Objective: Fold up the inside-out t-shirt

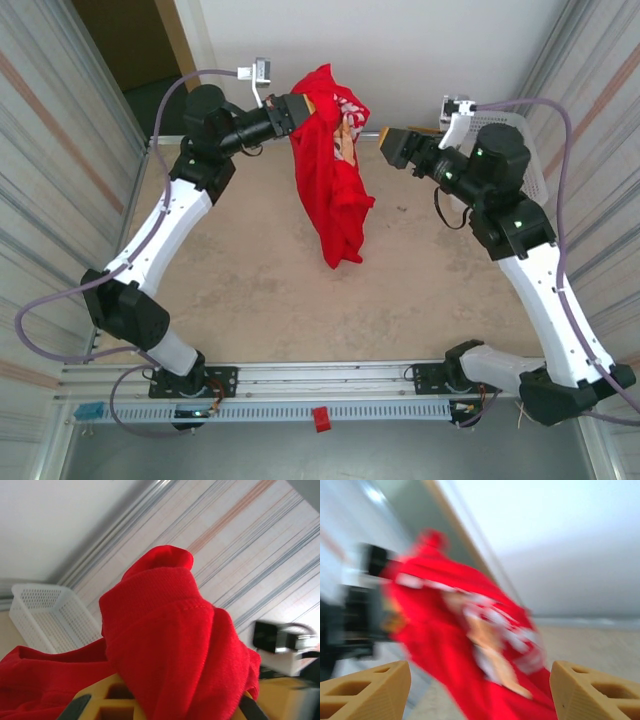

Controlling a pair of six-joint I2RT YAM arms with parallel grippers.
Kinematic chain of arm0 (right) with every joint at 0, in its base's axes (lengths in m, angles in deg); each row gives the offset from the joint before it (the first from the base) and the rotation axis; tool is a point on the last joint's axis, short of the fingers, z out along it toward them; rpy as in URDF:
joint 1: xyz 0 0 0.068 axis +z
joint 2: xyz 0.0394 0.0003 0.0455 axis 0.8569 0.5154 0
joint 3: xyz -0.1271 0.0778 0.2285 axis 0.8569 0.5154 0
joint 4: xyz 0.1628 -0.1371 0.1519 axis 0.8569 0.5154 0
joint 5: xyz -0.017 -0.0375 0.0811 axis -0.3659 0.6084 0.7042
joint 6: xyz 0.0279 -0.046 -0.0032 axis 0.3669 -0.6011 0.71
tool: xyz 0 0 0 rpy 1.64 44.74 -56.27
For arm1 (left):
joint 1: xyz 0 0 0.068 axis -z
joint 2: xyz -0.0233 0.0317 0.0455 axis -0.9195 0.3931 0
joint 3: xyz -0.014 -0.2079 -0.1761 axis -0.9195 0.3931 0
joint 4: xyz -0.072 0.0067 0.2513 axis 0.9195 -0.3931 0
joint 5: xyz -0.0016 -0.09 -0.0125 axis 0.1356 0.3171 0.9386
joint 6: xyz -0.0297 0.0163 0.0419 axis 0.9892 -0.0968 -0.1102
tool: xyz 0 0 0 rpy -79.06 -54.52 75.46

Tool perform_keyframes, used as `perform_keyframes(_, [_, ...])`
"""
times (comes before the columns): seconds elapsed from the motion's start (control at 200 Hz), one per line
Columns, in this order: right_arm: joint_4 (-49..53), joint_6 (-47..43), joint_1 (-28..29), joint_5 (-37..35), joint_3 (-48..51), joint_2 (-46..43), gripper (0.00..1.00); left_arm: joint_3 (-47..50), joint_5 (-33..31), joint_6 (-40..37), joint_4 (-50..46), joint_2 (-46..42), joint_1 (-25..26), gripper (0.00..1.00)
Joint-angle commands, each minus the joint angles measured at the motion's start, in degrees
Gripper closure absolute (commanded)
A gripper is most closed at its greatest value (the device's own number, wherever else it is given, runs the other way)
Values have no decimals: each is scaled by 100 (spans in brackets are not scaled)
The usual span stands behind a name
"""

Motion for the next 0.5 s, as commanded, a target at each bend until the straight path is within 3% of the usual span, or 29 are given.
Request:
perform_keyframes(0.0, [-81, -580, 237, 554, -76, 432, 27, 87, 558, 25, 167, -52, 37, 99])
perform_keyframes(0.17, [-244, -709, 156, 448, -210, 875, 26, 92, 794, -31, 209, -95, 145, 100])
perform_keyframes(0.381, [-595, -639, -127, 1166, -482, 1666, 28, -45, 1276, 42, 282, 5, 218, 100])
perform_keyframes(0.416, [-701, -561, -195, 1399, -531, 1767, 40, -19, 1276, 22, 270, -8, 209, 100])
perform_keyframes(0.496, [-702, -524, -333, 1823, -747, 1877, 95, 13, 1215, -69, 128, -40, 143, 100])
